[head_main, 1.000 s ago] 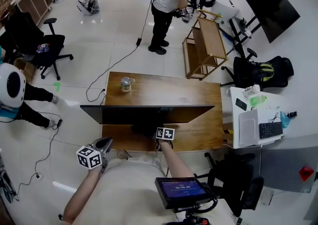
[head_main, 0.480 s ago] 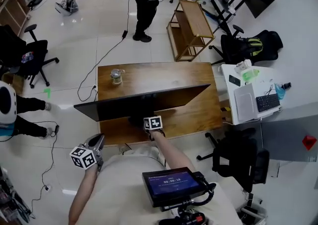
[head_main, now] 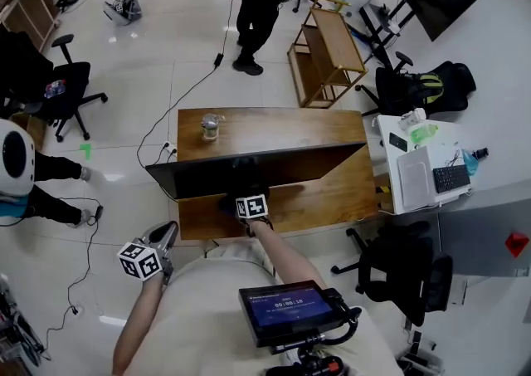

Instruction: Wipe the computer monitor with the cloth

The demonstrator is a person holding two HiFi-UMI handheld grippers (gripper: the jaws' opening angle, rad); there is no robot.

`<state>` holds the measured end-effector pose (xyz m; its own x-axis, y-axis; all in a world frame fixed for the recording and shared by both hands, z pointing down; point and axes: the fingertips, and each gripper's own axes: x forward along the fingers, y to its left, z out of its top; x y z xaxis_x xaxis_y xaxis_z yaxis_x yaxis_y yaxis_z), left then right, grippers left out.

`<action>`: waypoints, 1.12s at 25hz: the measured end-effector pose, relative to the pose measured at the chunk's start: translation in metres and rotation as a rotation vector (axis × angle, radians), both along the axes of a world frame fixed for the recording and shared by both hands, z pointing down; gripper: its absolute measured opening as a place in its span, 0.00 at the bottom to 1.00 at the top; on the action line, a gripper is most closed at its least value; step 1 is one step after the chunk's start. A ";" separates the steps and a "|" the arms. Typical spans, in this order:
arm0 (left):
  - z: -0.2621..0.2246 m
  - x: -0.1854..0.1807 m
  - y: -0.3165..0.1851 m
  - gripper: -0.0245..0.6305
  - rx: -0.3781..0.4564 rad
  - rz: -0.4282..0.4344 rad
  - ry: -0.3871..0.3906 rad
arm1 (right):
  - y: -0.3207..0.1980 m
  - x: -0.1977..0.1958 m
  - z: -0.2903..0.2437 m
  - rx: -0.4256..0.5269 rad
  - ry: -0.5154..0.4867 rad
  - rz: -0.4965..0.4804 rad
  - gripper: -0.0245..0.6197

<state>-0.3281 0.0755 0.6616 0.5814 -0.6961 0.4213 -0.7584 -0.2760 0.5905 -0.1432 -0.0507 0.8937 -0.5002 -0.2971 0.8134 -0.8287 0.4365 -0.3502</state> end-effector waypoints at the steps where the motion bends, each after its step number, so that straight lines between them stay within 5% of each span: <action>1: -0.001 -0.005 0.002 0.04 0.003 -0.008 -0.002 | 0.001 -0.004 0.000 0.000 0.001 -0.006 0.17; 28: 0.016 -0.077 0.056 0.04 -0.023 -0.234 -0.001 | 0.027 -0.117 0.006 -0.050 -0.039 -0.174 0.17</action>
<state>-0.4049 0.1320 0.6777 0.4047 -0.8021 0.4392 -0.8005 -0.0786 0.5942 -0.2607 -0.0241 0.9001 -0.5718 -0.1628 0.8041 -0.7276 0.5533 -0.4054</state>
